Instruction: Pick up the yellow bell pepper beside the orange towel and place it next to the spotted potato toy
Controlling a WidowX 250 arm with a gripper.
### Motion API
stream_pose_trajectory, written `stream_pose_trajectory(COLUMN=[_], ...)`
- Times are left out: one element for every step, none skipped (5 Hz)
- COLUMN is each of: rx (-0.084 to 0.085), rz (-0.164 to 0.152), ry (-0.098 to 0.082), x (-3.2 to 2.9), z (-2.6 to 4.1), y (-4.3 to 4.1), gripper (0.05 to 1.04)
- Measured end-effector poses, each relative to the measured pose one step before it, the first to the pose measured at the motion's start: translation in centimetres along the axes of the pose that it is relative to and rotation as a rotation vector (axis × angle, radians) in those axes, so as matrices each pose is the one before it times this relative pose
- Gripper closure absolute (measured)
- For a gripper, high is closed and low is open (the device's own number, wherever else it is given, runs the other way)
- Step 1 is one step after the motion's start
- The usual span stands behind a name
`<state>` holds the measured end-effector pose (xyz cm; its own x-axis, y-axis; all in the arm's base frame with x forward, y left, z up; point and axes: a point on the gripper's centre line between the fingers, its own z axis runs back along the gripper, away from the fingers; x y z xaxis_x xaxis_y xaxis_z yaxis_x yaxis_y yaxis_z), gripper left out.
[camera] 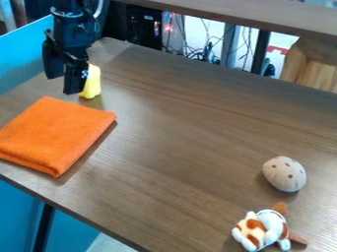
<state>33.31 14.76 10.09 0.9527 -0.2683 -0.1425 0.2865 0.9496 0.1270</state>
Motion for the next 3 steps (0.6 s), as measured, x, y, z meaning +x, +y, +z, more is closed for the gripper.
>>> stream_pose_trajectory(rx=[-0.0273,-0.0312,-0.0152], rz=[-0.0065,0.0140,0.0561], ry=[0.0309,0.0004,-0.0222], x=[0.016,-0.061,-0.703], z=[-1.361,0.486,0.737], y=[-0.391,0.441,1.714], gripper=[0.081,0.081,0.081])
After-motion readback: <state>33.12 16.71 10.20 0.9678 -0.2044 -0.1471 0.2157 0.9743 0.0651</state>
